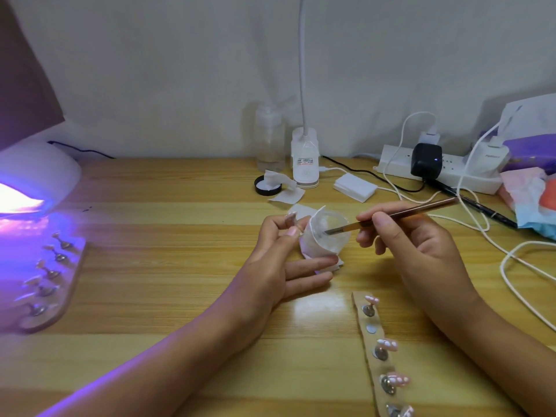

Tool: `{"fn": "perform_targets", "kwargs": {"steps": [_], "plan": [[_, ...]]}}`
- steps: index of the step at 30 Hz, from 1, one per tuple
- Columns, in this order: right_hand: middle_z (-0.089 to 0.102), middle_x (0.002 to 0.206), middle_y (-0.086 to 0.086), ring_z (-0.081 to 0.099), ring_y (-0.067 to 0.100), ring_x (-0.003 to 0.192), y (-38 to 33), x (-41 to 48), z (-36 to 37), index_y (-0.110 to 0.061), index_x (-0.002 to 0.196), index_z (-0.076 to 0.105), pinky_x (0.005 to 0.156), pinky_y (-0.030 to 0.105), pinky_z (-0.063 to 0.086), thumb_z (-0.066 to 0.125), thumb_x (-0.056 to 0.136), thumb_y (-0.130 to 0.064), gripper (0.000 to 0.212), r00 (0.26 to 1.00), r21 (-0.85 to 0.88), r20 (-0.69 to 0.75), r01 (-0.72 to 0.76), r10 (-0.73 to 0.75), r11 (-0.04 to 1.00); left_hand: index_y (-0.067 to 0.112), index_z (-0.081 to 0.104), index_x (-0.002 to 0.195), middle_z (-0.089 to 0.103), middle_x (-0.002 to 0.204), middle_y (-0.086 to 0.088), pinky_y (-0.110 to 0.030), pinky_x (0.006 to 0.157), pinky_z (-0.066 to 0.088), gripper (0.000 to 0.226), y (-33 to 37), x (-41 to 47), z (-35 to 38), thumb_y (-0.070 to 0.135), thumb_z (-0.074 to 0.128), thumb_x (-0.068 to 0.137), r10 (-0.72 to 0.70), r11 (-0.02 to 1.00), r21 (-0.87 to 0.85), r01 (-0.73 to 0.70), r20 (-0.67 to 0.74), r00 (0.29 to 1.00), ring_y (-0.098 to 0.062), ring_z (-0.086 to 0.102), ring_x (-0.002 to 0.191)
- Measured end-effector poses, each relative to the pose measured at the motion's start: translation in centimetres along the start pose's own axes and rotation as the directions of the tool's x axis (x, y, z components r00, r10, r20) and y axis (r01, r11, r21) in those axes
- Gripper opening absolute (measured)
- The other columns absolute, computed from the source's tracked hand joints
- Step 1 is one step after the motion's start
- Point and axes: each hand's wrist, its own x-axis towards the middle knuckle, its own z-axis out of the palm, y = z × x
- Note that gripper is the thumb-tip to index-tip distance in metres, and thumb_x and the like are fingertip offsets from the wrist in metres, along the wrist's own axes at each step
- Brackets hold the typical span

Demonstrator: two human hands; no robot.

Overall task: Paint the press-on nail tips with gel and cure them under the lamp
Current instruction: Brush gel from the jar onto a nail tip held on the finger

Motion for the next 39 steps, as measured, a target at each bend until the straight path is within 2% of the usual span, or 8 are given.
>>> {"fn": "perform_targets", "kwargs": {"steps": [6, 10, 14, 18, 21, 32, 36, 39], "plan": [[0.068, 0.081, 0.011, 0.064, 0.011, 0.076, -0.29, -0.26, -0.15, -0.008, 0.099, 0.068, 0.071, 0.019, 0.048, 0.052, 0.091, -0.026, 0.024, 0.997, -0.012, 0.064, 0.036, -0.035, 0.999, 0.029, 0.054, 0.102, 0.062, 0.126, -0.003, -0.042, 0.085, 0.058, 0.017, -0.26, 0.18, -0.12, 0.037, 0.049, 0.088, -0.011, 1.0, -0.014, 0.012, 0.04, 0.999, -0.033, 0.069, 0.103], [0.066, 0.081, 0.004, 0.063, 0.01, 0.077, -0.34, -0.52, -0.08, -0.013, 0.098, 0.066, 0.074, 0.017, 0.049, 0.055, 0.097, -0.022, 0.014, 0.991, -0.06, 0.0, 0.132, -0.132, 0.989, 0.04, 0.063, 0.088, 0.071, 0.111, 0.012, -0.041, 0.088, 0.057, 0.016, -0.43, 0.28, -0.42, 0.036, 0.047, 0.091, 0.009, 0.999, 0.03, -0.012, 0.087, 0.996, -0.03, 0.068, 0.106], [0.066, 0.083, -0.014, 0.062, 0.011, 0.079, -0.42, -0.69, 0.07, -0.018, 0.1, 0.066, 0.075, 0.023, 0.05, 0.056, 0.094, -0.02, 0.012, 0.968, -0.19, 0.026, 0.249, -0.249, 0.95, 0.04, 0.064, 0.089, 0.065, 0.124, 0.011, -0.04, 0.088, 0.057, 0.016, -0.63, 0.35, -0.41, 0.036, 0.049, 0.09, 0.036, 0.998, 0.053, -0.04, 0.08, 0.996, -0.029, 0.069, 0.106], [0.066, 0.088, -0.008, 0.062, 0.013, 0.078, -0.39, -0.72, 0.33, -0.005, 0.097, 0.067, 0.07, 0.03, 0.05, 0.052, 0.094, -0.018, 0.02, 0.921, -0.287, 0.14, 0.388, -0.363, 0.876, 0.038, 0.063, 0.094, 0.063, 0.125, 0.019, -0.035, 0.087, 0.057, 0.015, -0.69, 0.38, -0.31, 0.035, 0.049, 0.09, 0.047, 0.996, 0.072, -0.053, 0.079, 0.996, -0.027, 0.069, 0.105], [0.064, 0.087, -0.011, 0.063, 0.011, 0.079, -0.37, -0.77, 0.3, -0.004, 0.097, 0.068, 0.072, 0.025, 0.05, 0.053, 0.094, -0.017, 0.02, 0.906, -0.315, 0.164, 0.424, -0.391, 0.849, 0.034, 0.063, 0.097, 0.057, 0.134, 0.016, -0.032, 0.087, 0.057, 0.015, -0.74, 0.37, -0.13, 0.035, 0.049, 0.089, 0.061, 0.994, 0.088, -0.067, 0.065, 0.996, -0.026, 0.069, 0.105], [0.063, 0.083, -0.019, 0.063, 0.009, 0.077, -0.19, -0.56, 0.35, -0.013, 0.097, 0.067, 0.073, 0.021, 0.049, 0.055, 0.096, -0.024, 0.016, 0.935, -0.33, 0.134, 0.355, -0.329, 0.875, 0.03, 0.055, 0.108, 0.07, 0.108, 0.018, -0.034, 0.09, 0.056, 0.021, -0.66, 0.16, -0.14, 0.036, 0.048, 0.089, 0.05, 0.994, 0.093, -0.058, 0.091, 0.995, -0.024, 0.069, 0.104], [0.062, 0.076, -0.002, 0.061, 0.013, 0.073, -0.48, -0.54, -0.1, -0.017, 0.092, 0.063, 0.074, 0.024, 0.05, 0.05, 0.096, -0.026, 0.016, 0.962, -0.15, -0.048, 0.259, -0.269, 0.954, 0.028, 0.057, 0.108, 0.072, 0.109, 0.011, -0.036, 0.091, 0.056, 0.022, -0.47, 0.23, -0.33, 0.035, 0.051, 0.089, 0.018, 1.0, 0.014, -0.019, 0.072, 0.997, -0.028, 0.069, 0.105], [0.061, 0.074, -0.005, 0.057, 0.012, 0.072, -0.45, -0.14, -0.5, -0.013, 0.089, 0.062, 0.073, 0.019, 0.048, 0.046, 0.098, -0.016, 0.019, 0.967, -0.084, -0.139, 0.206, -0.216, 0.975, 0.029, 0.063, 0.1, 0.069, 0.115, 0.011, -0.04, 0.092, 0.055, 0.011, -0.25, 0.34, -0.45, 0.03, 0.052, 0.095, 0.003, 0.998, -0.07, 0.0, 0.047, 0.999, -0.035, 0.069, 0.104]]}}
